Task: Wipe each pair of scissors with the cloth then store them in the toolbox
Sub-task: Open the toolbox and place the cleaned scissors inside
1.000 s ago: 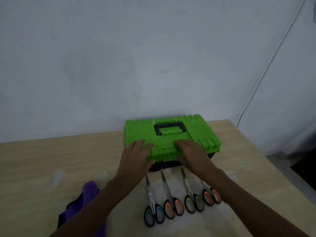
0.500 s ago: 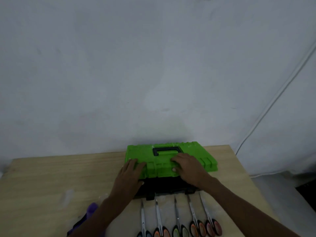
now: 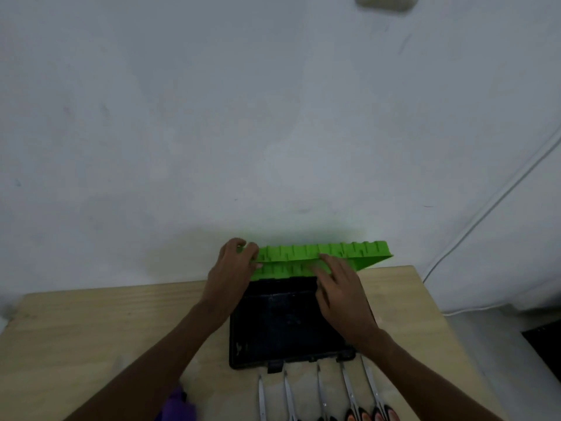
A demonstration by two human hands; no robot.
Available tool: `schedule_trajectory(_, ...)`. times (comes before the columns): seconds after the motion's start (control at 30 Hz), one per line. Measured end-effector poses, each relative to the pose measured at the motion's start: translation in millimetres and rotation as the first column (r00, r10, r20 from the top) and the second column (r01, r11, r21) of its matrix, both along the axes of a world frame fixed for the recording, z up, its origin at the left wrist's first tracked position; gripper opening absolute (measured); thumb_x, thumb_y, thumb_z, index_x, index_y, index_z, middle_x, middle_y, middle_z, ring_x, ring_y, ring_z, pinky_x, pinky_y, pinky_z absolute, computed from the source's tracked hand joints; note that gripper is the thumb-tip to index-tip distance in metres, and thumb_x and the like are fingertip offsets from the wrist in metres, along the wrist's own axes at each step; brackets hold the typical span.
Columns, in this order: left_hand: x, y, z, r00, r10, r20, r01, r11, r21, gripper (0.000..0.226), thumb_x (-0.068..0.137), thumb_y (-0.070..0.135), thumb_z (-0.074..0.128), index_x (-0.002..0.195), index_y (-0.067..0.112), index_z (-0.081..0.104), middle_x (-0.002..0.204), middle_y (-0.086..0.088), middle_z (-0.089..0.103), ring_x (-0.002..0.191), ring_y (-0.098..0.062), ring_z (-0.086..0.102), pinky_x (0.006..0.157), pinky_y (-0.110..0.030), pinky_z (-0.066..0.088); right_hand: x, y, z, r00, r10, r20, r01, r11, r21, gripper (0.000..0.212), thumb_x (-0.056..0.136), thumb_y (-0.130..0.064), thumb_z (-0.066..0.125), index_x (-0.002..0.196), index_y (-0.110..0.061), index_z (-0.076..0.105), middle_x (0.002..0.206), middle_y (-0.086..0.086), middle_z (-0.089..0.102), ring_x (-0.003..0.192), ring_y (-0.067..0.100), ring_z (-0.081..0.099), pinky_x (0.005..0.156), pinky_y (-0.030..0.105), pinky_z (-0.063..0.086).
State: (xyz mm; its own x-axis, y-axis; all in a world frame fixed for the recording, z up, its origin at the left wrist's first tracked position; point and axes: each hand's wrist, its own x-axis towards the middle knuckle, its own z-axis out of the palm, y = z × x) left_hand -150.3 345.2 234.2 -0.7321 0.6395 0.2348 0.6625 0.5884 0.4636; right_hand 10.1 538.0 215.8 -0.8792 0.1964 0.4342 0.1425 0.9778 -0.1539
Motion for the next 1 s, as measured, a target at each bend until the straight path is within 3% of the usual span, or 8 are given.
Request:
schedule_trajectory(0.1,-13.0,7.5,-3.0,0.996,0.034,-0.084,-0.037,0.999,-0.029,0.017,0.088,0.025,0.068,0.100,0.019,0.058,0.119,-0.009,0.054,0.115,-0.032,0.052,0.063,-0.042,0.057,0.6,-12.0,-22.1,0.998,-0.020,0.052,0.024,0.996,-0.081,0.038,0.088,-0.011,0.052,0.125,-0.015,0.058,0.153,0.017,0.029,0.143,0.033,0.024,0.111,0.040,0.029)
schedule_trajectory(0.23,-28.4,13.3,-15.3,0.960,0.075,-0.269,-0.100,0.992,-0.079,0.031,0.089,0.022,0.067,0.117,0.011,0.061,0.123,-0.018,0.054,0.115,-0.039,0.051,0.086,-0.046,0.051,5.6,-24.5,-63.2,0.972,-0.008,0.236,0.061,0.974,-0.218,0.036,0.088,-0.017,0.050,0.122,-0.018,0.060,0.145,0.010,0.044,0.130,0.029,0.045,0.102,0.040,0.044)
schedule_trajectory(0.37,-30.5,17.4,-19.7,0.938,0.041,-0.344,-0.084,0.990,-0.112,0.047,0.086,0.022,0.066,0.129,0.005,0.056,0.125,-0.018,0.056,0.116,-0.035,0.053,0.095,-0.045,0.046,21.4,-41.6,-101.1,0.803,0.085,0.590,0.136,0.938,-0.319,0.037,0.096,-0.040,0.041,0.128,-0.026,0.054,0.140,-0.002,0.050,0.124,0.021,0.048,0.103,0.035,0.039)
schedule_trajectory(0.43,-30.0,17.6,-22.9,0.936,0.033,-0.351,-0.075,0.991,-0.107,0.050,0.086,0.020,0.064,0.133,0.004,0.055,0.127,-0.017,0.056,0.117,-0.035,0.053,0.097,-0.046,0.045,30.9,-49.7,-115.5,0.743,0.095,0.663,0.147,0.942,-0.301,0.040,0.096,-0.048,0.037,0.125,-0.027,0.055,0.131,-0.004,0.057,0.119,0.019,0.052,0.101,0.033,0.039)
schedule_trajectory(0.57,-22.6,16.1,-30.0,0.937,0.040,-0.346,-0.095,0.985,-0.143,0.061,0.085,0.014,0.061,0.143,0.002,0.045,0.134,-0.021,0.052,0.129,-0.038,0.047,0.104,-0.047,0.042,48.6,-61.1,-137.1,0.801,0.060,0.595,0.108,0.964,-0.242,0.048,0.096,-0.051,0.021,0.106,-0.029,0.063,0.105,-0.009,0.068,0.100,0.016,0.061,0.087,0.034,0.044)
schedule_trajectory(0.7,-14.0,18.0,-33.2,0.953,0.048,-0.298,-0.101,0.982,-0.163,0.070,0.086,0.009,0.057,0.150,0.001,0.031,0.144,-0.024,0.043,0.141,-0.041,0.034,0.112,-0.049,0.038,56.0,-62.3,-143.9,0.869,-0.003,0.495,0.109,0.977,-0.185,0.030,0.094,-0.045,0.038,0.084,-0.034,0.064,0.080,-0.017,0.068,0.076,0.008,0.064,0.071,0.028,0.050)
schedule_trajectory(0.87,-7.6,21.4,-26.3,0.977,0.066,-0.200,-0.100,0.981,-0.165,0.073,0.085,0.005,0.055,0.152,0.000,0.025,0.149,-0.027,0.035,0.145,-0.045,0.024,0.111,-0.054,0.039,61.8,-64.7,-141.1,0.883,-0.011,0.469,0.106,0.979,-0.175,0.029,0.092,-0.043,0.040,0.081,-0.035,0.065,0.076,-0.017,0.068,0.072,0.007,0.063,0.072,0.026,0.048)
schedule_trajectory(1.0,1.9,15.8,-29.0,0.973,0.043,-0.226,-0.088,0.978,-0.192,0.078,0.086,0.004,0.047,0.155,0.004,0.012,0.157,-0.034,0.010,0.147,-0.051,0.006,0.118,-0.060,0.021,62.0,-64.5,-140.5,0.908,0.004,0.420,0.089,0.975,-0.202,0.028,0.090,-0.038,0.041,0.087,-0.031,0.069,0.083,-0.010,0.070,0.082,0.015,0.065,0.082,0.032,0.050)
